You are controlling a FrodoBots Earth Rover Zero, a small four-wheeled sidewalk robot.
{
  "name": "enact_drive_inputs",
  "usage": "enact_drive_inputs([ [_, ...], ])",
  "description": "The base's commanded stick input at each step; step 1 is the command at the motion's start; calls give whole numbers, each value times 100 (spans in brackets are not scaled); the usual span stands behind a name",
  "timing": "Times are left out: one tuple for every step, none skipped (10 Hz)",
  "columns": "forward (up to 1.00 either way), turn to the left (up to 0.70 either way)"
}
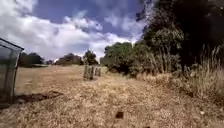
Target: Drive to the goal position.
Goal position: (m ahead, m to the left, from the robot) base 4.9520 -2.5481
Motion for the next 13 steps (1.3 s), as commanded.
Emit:
enact_drive_inputs([
  [70, 0],
  [70, 0],
  [70, 0],
  [70, -7],
  [70, -31],
  [70, -17],
  [70, 0],
  [70, 0],
  [70, 0],
  [70, 0],
  [70, 0],
  [70, 0],
  [70, 0],
])
